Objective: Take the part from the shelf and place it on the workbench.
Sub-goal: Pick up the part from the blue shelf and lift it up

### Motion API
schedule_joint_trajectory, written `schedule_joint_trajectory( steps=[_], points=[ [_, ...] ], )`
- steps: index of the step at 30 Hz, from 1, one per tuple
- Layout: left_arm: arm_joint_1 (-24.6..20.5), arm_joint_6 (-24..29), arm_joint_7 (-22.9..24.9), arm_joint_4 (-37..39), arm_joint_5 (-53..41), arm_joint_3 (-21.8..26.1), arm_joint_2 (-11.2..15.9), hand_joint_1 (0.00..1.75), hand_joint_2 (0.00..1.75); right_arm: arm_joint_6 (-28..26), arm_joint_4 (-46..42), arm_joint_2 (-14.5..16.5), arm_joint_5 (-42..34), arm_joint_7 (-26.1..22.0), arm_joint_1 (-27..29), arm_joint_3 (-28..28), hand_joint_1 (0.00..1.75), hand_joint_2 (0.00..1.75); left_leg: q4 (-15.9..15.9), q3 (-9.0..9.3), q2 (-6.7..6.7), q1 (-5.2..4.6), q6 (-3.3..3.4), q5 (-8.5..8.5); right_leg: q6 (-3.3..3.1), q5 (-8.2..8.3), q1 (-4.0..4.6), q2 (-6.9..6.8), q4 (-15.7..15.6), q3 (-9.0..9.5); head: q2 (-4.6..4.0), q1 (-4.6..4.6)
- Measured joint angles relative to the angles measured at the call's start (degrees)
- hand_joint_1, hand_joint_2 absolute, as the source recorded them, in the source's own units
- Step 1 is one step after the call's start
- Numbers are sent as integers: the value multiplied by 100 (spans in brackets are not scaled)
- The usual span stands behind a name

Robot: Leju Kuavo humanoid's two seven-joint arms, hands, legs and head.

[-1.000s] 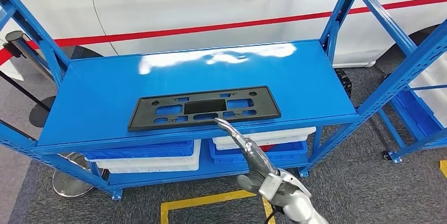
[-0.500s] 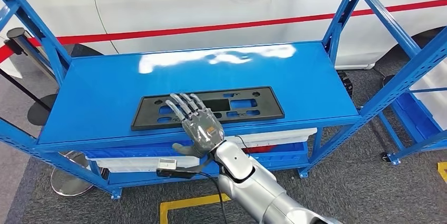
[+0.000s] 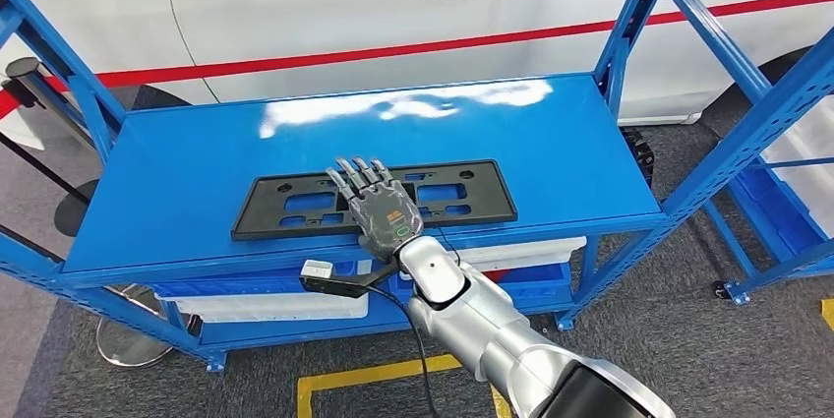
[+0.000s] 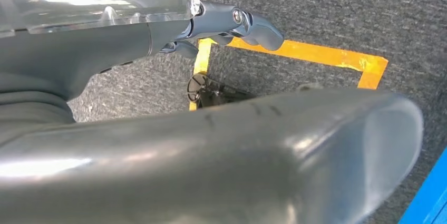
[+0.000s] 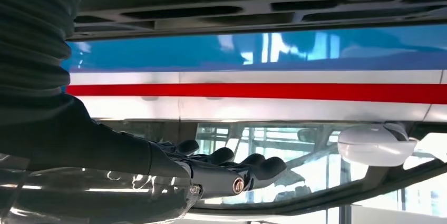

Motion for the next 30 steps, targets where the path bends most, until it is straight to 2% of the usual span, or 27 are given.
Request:
schedule_joint_trajectory(
  steps=[1, 3, 4, 5, 6, 8, 10, 13, 15, 16, 18, 19, 20, 21, 22, 24, 25, 26, 27, 28, 30],
  points=[
    [-4, -2, 6, 0, -2, 8, 11, 0, 0, 34, 49, 8, 23, 1, -26, 1, 0, 175, 258, -111, 2, 4, -19, -155, -27, 13, -14, -6, -29, 15, 0, -3],
    [-5, -8, 20, 0, -8, 15, 21, 0, 0, 99, 154, 14, 90, 25, -59, 2, 0, 175, 1040, -474, 5, 12, -47, -517, -55, 14, -7, -16, -33, 19, 0, -8],
    [-3, -11, 25, 0, -13, 17, 27, 0, 0, 127, 207, 13, 133, 54, -59, 2, 0, 175, 1364, -636, 5, 14, -59, -613, -61, 11, 0, -19, -29, 19, 0, -6],
    [0, -15, 30, 0, -17, 18, 31, 0, 0, 157, 253, 13, 181, 92, -55, 3, 0, 175, 1497, -713, 5, 14, -65, -602, -64, 7, 5, -19, -23, 21, 0, -6],
    [2, -20, 32, 0, -23, 19, 36, 0, 0, 196, 293, 13, 236, 139, -54, 4, 0, 175, 1402, -681, 6, 14, -65, -481, -64, 0, 8, -15, -14, 25, 0, -7],
    [-3, -30, 33, 0, -44, 19, 51, 0, 0, 268, 349, 13, 353, 202, -70, 14, 0, 175, 662, -349, 10, 16, -46, -67, -44, -31, 8, -4, 19, 42, 0, -6],
    [-14, -39, 31, 0, -66, 19, 69, 0, 0, 319, 393, 8, 438, 226, -98, 33, 0, 175, 35, -58, 9, 2, -4, 154, 1, -64, 30, 8, 75, 26, 0, -4],
    [-25, -49, 24, 0, -101, 19, 81, 0, 0, 366, 453, -13, 513, 227, -111, 49, 0, 175, -80, -24, 1, -6, 86, 163, 66, -69, 47, 13, 95, -12, 0, -1],
    [-19, -51, 20, 0, -131, 19, 80, 0, 0, 381, 490, -43, 548, 263, -108, 50, 0, 175, -113, -22, 8, 12, 152, 191, 126, -182, 38, 9, 235, -72, 0, 1],
    [-18, -52, 16, 0, -143, 19, 78, 0, 0, 379, 510, -64, 556, 285, -106, 50, 0, 175, -129, -21, 12, 22, 183, 202, 159, -324, 29, 5, 460, -174, 0, 2],
    [-15, -53, 10, 0, -166, 19, 79, 0, 0, 355, 551, -108, 561, 313, -94, 50, 0, 175, -130, -30, 15, 21, 214, 207, 208, -683, 1, 0, 1178, -516, 0, 3],
    [-14, -53, 8, 0, -177, 19, 79, 0, 0, 340, 569, -129, 562, 320, -87, 50, 0, 175, -129, -33, 16, 20, 216, 206, 223, -798, -12, 0, 1515, -684, 0, 3],
    [-13, -53, 8, 0, -187, 19, 80, 0, 0, 327, 584, -144, 565, 338, -83, 50, 0, 175, -128, -32, 16, 18, 216, 206, 228, -811, -19, -1, 1689, -777, 0, 3],
    [-12, -54, 7, 0, -201, 19, 79, 0, 0, 321, 597, -156, 569, 364, -84, 50, 0, 175, -128, -26, 15, 18, 215, 205, 222, -714, -22, -1, 1640, -760, 0, 4],
    [-13, -55, 6, 0, -214, 19, 79, 0, 0, 317, 608, -165, 573, 390, -92, 50, 0, 175, -128, -16, 12, 17, 213, 203, 203, -529, -21, -1, 1373, -633, 0, 4],
    [-16, -57, 1, 0, -233, 19, 69, 0, 0, 325, 622, -171, 576, 446, -124, 50, 0, 175, -127, 0, 7, 8, 197, 196, 134, -161, 6, -4, 548, -223, 0, 2],
    [-17, -57, -3, 0, -237, 19, 63, 0, 0, 333, 628, -172, 578, 473, -140, 50, 0, 175, -126, 0, 5, 3, 176, 194, 104, -64, 25, -7, 251, -82, 0, 3],
    [-17, -56, -5, 0, -239, 19, 57, 0, 0, 344, 636, -173, 579, 503, -152, 50, 0, 175, -127, -3, 4, 1, 150, 194, 82, -31, 45, -8, 90, -11, 0, 1],
    [-17, -55, -8, 0, -239, 19, 52, 0, 0, 361, 645, -175, 582, 538, -162, 50, 3, 175, -134, -4, 4, -1, 116, 198, 71, -40, 60, -6, 57, -8, 0, 0],
    [-18, -52, -9, 0, -239, 19, 54, 0, 0, 389, 652, -176, 587, 570, -175, 49, 17, 175, -149, 3, 5, -3, 81, 204, 51, -23, 52, -2, 37, -9, 0, 1],
    [-20, -46, -12, 0, -243, 19, 60, 0, 0, 505, 671, -175, 602, 637, -205, 48, 99, 175, -88, -8, 8, -5, 22, 133, -1, 22, 16, -7, -43, 34, 0, -5]
  ],
)
